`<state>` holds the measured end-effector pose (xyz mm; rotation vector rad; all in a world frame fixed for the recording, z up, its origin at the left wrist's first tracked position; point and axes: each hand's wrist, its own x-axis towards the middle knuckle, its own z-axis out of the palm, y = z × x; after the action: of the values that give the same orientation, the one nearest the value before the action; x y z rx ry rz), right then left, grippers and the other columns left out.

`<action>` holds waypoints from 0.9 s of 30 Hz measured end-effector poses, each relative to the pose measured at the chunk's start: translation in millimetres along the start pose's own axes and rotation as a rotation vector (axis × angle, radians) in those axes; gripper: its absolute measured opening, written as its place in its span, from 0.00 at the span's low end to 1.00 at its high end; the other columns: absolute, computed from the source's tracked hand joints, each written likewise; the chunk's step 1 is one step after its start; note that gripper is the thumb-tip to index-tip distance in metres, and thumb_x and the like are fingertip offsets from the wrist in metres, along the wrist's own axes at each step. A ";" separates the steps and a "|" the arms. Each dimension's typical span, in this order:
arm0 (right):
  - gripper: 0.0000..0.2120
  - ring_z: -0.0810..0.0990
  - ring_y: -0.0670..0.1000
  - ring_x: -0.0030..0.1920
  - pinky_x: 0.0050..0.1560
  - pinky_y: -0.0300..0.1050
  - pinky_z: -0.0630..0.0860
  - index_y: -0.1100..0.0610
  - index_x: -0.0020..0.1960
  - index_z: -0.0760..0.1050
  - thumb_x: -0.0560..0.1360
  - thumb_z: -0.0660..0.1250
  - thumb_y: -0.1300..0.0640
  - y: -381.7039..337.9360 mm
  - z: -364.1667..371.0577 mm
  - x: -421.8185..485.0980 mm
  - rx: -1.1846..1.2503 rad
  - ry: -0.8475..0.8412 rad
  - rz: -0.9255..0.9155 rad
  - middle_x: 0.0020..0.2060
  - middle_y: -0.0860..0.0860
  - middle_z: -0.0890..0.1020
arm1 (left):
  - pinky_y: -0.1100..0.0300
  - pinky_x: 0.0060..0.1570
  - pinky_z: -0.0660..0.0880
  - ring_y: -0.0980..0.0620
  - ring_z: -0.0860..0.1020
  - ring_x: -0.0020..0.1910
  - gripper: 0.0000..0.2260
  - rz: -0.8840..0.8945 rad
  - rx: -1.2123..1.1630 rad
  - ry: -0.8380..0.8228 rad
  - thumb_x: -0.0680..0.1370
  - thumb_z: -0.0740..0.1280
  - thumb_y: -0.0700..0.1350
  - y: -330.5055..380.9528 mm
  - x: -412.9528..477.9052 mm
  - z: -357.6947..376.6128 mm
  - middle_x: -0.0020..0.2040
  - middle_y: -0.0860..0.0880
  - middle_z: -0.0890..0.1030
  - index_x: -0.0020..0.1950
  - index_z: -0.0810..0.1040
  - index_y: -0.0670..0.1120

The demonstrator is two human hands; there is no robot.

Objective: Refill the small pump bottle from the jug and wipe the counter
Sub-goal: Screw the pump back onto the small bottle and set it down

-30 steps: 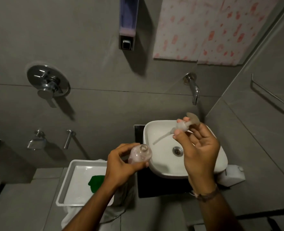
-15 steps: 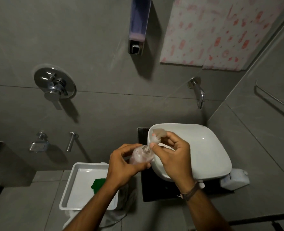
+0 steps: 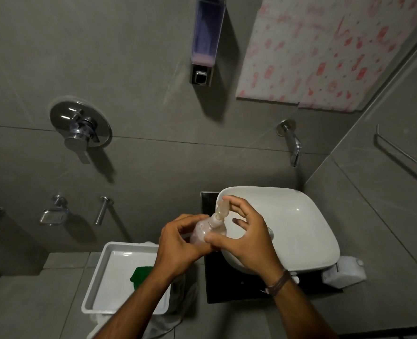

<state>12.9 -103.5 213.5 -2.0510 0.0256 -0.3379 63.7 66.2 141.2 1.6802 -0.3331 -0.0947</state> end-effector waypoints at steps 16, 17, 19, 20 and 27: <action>0.33 0.84 0.46 0.54 0.56 0.41 0.82 0.37 0.64 0.71 0.63 0.81 0.42 13.9 -27.9 11.5 -0.022 0.026 -0.043 0.49 0.38 0.84 | 0.48 0.58 0.85 0.53 0.84 0.59 0.27 -0.005 0.034 -0.014 0.64 0.87 0.48 9.6 5.2 26.1 0.57 0.56 0.86 0.61 0.86 0.54; 0.35 0.82 0.46 0.57 0.57 0.41 0.81 0.39 0.66 0.70 0.63 0.82 0.42 15.4 -31.3 12.8 -0.003 -0.020 -0.038 0.52 0.38 0.83 | 0.47 0.58 0.85 0.53 0.84 0.59 0.26 -0.007 0.033 -0.012 0.64 0.87 0.48 10.0 5.1 28.0 0.57 0.56 0.86 0.61 0.86 0.54; 0.37 0.80 0.45 0.63 0.61 0.43 0.80 0.41 0.70 0.68 0.66 0.82 0.48 19.4 -37.9 14.4 0.032 -0.093 -0.039 0.59 0.37 0.82 | 0.47 0.58 0.84 0.53 0.84 0.59 0.26 -0.011 0.027 -0.003 0.64 0.87 0.47 11.4 4.4 31.6 0.57 0.56 0.86 0.61 0.86 0.54; 0.35 0.81 0.45 0.62 0.61 0.43 0.81 0.41 0.69 0.69 0.67 0.81 0.50 20.6 -39.8 14.2 0.022 -0.084 -0.047 0.58 0.36 0.83 | 0.47 0.58 0.84 0.53 0.84 0.59 0.27 -0.014 0.028 -0.001 0.64 0.87 0.48 12.2 3.8 33.2 0.57 0.56 0.86 0.61 0.86 0.55; 0.36 0.81 0.46 0.62 0.60 0.42 0.81 0.42 0.70 0.69 0.66 0.81 0.48 27.4 -53.0 12.8 0.016 -0.127 -0.076 0.58 0.36 0.82 | 0.52 0.56 0.85 0.54 0.85 0.58 0.28 -0.009 0.021 0.001 0.62 0.85 0.54 17.1 0.7 46.4 0.57 0.56 0.86 0.60 0.86 0.55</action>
<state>15.4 -164.4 216.4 -2.0570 -0.1326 -0.2541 49.8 19.9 151.6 1.7029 -0.3271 -0.0976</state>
